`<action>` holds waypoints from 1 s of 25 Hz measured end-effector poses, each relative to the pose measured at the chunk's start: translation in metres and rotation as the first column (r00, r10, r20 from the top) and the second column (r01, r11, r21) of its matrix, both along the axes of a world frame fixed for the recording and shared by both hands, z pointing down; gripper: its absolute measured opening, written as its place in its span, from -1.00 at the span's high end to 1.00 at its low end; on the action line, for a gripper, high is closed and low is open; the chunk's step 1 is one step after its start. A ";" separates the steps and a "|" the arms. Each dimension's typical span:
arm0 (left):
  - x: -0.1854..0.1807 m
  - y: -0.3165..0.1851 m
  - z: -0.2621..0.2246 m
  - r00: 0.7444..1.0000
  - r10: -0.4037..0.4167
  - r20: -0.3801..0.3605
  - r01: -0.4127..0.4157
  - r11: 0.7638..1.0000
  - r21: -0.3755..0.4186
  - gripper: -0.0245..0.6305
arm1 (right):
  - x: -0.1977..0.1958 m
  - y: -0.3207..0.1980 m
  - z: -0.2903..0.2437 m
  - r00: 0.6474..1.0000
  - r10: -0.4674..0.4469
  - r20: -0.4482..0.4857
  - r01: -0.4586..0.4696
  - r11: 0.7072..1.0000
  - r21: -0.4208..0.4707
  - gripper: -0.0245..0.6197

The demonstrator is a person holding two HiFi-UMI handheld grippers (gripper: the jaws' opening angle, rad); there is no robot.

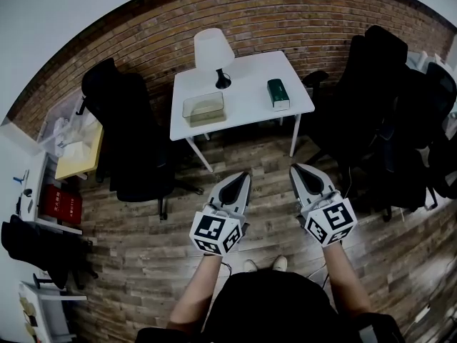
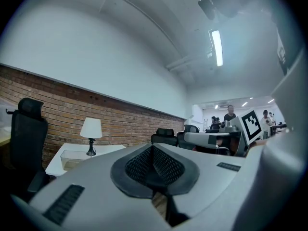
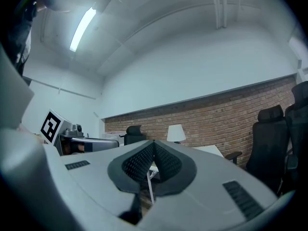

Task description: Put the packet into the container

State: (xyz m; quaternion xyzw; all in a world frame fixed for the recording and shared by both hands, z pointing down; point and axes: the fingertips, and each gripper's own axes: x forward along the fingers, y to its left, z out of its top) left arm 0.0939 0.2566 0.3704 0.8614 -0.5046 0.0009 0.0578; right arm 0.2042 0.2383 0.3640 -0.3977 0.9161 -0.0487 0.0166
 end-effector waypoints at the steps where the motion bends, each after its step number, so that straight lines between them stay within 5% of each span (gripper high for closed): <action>1: 0.002 0.000 0.001 1.000 0.000 0.003 0.000 1.000 -0.001 0.91 | 0.001 0.000 0.001 1.000 0.001 0.002 -0.001 1.000 -0.005 0.91; 25: 0.029 -0.004 0.018 0.996 -0.052 0.076 0.055 0.998 -0.036 0.91 | 0.033 -0.021 0.029 0.999 -0.025 0.029 0.026 0.998 -0.056 0.91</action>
